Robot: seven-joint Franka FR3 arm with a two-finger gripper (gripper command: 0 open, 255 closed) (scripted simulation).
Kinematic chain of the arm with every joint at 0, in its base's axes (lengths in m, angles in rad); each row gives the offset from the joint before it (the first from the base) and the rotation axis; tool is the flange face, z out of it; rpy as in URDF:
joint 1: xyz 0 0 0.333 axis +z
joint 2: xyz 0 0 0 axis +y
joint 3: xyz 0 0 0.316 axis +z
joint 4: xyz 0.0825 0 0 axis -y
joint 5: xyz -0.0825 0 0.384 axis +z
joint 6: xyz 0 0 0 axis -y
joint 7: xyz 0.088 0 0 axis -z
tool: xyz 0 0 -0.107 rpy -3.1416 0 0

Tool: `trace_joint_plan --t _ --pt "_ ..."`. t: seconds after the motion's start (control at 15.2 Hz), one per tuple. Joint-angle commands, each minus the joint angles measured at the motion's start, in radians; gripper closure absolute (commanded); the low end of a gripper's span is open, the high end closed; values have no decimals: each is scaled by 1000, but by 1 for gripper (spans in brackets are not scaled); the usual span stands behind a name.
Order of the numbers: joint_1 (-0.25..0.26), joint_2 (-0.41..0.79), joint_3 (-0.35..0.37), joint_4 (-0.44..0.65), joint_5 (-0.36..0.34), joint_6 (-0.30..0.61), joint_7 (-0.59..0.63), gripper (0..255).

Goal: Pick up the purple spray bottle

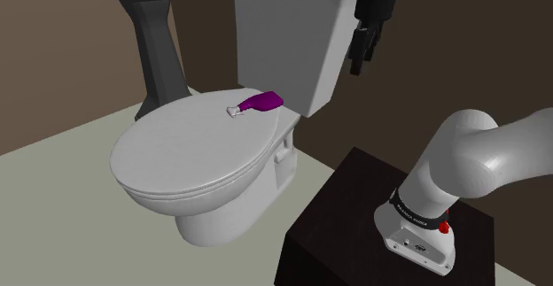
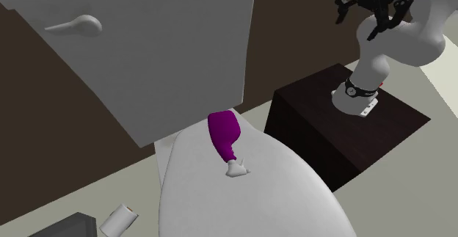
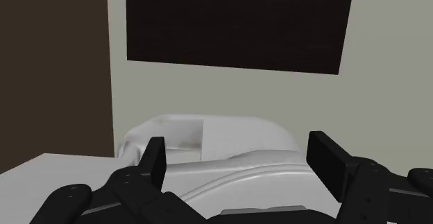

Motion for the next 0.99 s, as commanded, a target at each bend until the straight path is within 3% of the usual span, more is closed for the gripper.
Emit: trace_joint_plan --t 0.0,0.46,0.92 --pt "0 0 0 0 0 0 0 0" --pt "42 205 -124 16 -75 200 -269 0" --pt "91 459 -218 108 -88 374 -531 0"
